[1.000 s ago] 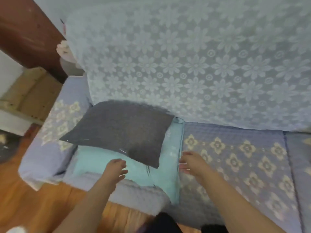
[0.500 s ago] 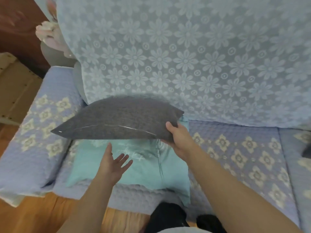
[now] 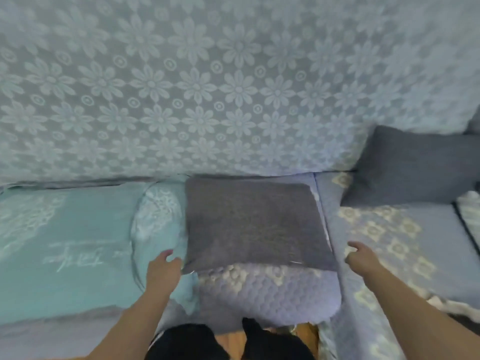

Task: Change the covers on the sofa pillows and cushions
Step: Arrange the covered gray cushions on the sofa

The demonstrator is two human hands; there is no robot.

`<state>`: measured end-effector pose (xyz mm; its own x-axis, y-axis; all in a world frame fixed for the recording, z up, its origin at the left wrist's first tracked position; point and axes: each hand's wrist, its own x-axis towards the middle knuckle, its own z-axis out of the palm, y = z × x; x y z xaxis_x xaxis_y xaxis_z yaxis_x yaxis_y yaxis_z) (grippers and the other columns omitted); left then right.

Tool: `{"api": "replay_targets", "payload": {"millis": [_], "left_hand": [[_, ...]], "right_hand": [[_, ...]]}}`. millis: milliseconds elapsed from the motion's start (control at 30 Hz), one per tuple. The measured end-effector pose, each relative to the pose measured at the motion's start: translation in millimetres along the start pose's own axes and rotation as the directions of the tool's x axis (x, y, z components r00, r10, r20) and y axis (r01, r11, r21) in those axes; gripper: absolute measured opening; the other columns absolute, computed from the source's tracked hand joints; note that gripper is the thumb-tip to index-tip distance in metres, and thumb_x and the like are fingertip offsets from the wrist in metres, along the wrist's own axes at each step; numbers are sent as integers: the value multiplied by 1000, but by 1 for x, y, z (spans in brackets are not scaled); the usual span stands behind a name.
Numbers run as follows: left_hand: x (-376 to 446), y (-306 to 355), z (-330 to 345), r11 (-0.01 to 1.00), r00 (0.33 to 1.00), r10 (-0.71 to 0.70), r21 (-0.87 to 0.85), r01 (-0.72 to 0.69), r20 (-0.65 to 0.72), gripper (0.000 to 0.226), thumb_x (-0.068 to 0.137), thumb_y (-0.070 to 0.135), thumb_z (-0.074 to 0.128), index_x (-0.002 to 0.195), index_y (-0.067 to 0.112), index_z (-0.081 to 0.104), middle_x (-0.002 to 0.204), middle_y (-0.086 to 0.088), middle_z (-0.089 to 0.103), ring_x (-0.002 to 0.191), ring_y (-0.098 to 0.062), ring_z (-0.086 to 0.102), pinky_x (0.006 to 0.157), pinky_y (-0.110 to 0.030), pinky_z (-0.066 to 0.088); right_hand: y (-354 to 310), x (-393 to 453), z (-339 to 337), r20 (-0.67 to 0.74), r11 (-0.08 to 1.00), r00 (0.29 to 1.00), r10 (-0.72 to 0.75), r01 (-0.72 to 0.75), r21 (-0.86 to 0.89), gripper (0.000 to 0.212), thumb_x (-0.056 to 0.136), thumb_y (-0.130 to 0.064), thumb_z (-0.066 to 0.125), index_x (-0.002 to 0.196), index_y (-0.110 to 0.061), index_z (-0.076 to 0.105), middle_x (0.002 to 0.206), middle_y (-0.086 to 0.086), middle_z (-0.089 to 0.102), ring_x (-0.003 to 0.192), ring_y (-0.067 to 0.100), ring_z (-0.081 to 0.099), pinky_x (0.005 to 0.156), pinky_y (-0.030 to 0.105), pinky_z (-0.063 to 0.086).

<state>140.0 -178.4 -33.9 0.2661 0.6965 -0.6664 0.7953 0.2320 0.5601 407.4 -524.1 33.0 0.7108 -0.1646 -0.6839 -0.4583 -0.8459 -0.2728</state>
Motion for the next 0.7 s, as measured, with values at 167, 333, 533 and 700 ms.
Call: {"api": "replay_targets", "payload": {"millis": [167,333,533,700], "left_hand": [[-9,26,120,818,924,300,435,-377,238,48,98,22,56,146,22,51,140,-8,48,116,-28,57,104,-36,43],[40,87,163,470,779,570,674,-570,262,51,103,32,49,152,20,42,154,-10,39,138,-35,38,114,-45,38],[107,116,196,403,592,806,731,-551,1,49,106,33,41,149,10,43,150,-19,46,141,-39,37,115,-54,33],[66,-21,233,362,834,434,781,-508,341,57,96,61,29,130,31,65,130,4,65,122,-28,56,99,-48,48]], "right_hand": [[-11,59,27,208,944,941,-267,298,-139,59,98,-14,57,152,-17,35,146,14,46,122,34,55,90,41,51],[-78,90,43,314,681,707,-634,702,-208,54,105,-23,47,155,-25,28,164,-1,15,150,24,15,121,41,25],[-105,127,106,35,440,464,-885,858,-265,52,106,-35,35,156,-23,27,166,-5,8,153,20,4,124,37,5],[37,169,143,413,382,676,-610,708,-594,73,98,-65,19,145,-19,52,152,-6,47,141,14,43,120,36,3]]}}
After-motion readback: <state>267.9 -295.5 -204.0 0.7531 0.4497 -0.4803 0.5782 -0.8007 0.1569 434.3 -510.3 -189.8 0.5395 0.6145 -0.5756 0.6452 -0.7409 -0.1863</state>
